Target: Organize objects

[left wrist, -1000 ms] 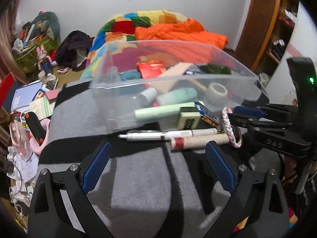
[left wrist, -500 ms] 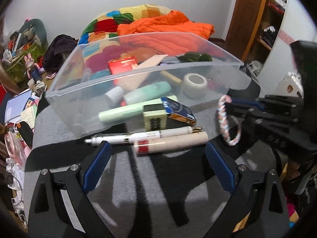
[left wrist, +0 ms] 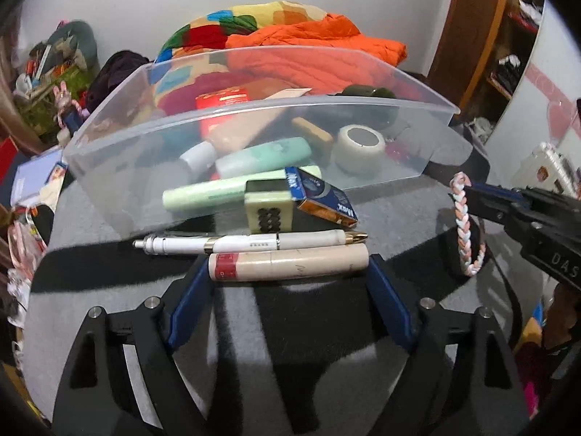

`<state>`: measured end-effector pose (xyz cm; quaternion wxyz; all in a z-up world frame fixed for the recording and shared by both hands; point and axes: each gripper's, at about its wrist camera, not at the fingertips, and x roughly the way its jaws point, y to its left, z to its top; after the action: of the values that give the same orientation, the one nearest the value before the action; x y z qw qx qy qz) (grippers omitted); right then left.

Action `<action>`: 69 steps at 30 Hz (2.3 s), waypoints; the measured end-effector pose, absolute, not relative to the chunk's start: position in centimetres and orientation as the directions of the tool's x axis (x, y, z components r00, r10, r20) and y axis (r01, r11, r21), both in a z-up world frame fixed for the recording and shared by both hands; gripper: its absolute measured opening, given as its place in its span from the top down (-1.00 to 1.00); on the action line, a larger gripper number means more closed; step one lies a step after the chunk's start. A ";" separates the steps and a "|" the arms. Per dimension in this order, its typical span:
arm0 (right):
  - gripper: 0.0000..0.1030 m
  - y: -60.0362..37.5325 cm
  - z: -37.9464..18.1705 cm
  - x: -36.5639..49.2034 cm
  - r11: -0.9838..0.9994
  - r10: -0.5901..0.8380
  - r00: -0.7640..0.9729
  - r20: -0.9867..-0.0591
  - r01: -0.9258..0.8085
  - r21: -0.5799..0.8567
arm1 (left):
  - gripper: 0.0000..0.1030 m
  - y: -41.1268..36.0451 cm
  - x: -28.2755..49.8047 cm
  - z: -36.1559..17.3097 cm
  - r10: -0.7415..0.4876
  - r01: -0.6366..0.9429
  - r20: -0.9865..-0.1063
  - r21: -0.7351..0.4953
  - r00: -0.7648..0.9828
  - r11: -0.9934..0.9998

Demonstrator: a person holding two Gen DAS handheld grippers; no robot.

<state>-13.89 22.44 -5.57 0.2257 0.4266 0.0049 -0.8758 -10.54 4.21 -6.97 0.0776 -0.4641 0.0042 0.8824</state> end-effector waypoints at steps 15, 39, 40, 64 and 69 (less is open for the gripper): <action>0.79 20.4 -1.3 -13.5 -0.874 -0.443 -0.591 -0.674 0.452 0.179 | -0.62 1.4 -7.9 -1.0 0.146 -0.121 -0.705 -0.085 -0.694 -0.989; 0.78 15.1 -2.0 -21.4 -0.909 -0.376 -0.610 -0.698 0.389 0.150 | -0.64 -0.3 -16.8 -0.9 0.096 -0.071 -0.715 -0.064 -0.693 -0.995; 0.78 15.0 -2.0 -21.2 -0.911 -0.367 -0.618 -0.695 0.390 0.135 | -0.65 -0.3 -16.9 -1.1 0.095 -0.070 -0.719 -0.065 -0.688 -0.995; 0.17 15.3 -4.2 -13.7 -0.806 -0.441 -0.480 -0.758 0.583 0.100 | -0.99 -0.5 -11.2 -4.1 0.101 -0.167 -0.778 0.005 -0.620 -0.986; 0.17 14.8 -6.6 -15.0 -0.787 -0.476 -0.359 -0.803 0.582 0.206 | -0.99 -0.6 -11.8 -5.3 0.114 -0.177 -0.808 -0.012 -0.579 -0.984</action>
<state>-15.05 14.78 -6.57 0.3217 0.4660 0.0568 -0.8223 -11.79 -0.55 -5.28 0.0818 -0.4516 0.0349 0.8878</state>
